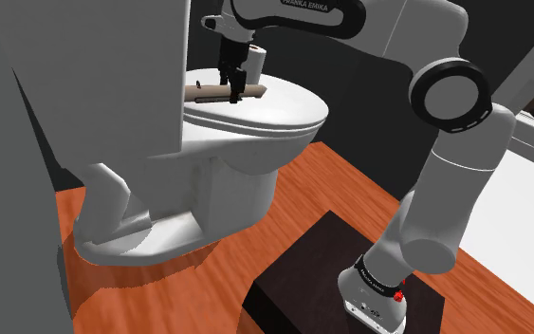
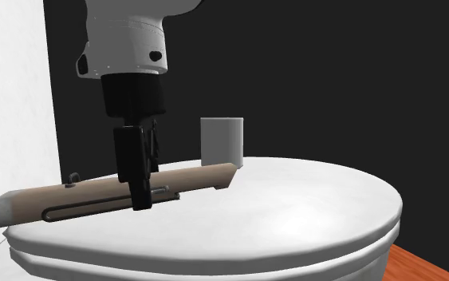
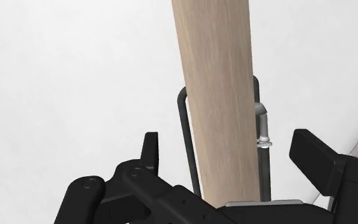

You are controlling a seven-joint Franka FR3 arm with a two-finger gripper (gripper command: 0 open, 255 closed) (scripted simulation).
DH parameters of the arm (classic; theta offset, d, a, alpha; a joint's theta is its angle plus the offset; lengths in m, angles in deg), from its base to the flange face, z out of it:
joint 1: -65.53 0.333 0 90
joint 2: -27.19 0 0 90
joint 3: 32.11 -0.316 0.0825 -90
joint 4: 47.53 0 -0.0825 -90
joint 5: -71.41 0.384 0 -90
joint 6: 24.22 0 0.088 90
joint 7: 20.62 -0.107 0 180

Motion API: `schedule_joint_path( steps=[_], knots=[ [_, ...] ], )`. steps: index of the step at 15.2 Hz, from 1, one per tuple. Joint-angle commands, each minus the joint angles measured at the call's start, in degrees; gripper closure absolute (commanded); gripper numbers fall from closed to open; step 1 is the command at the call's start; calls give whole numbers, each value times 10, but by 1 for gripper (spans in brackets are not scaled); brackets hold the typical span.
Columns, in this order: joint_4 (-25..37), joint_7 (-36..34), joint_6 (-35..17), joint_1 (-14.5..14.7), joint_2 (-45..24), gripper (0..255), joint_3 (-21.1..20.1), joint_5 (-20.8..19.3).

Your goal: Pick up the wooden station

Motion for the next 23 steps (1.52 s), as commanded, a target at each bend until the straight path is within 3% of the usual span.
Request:
schedule_joint_path(
  steps=[1,10,23],
  knots=[
    [-4,-1,-3,1,1,255,0,0],
    [-3,-1,-4,0,0,255,0,0],
    [148,8,113,3,-34,255,0,-1]
  ],
)
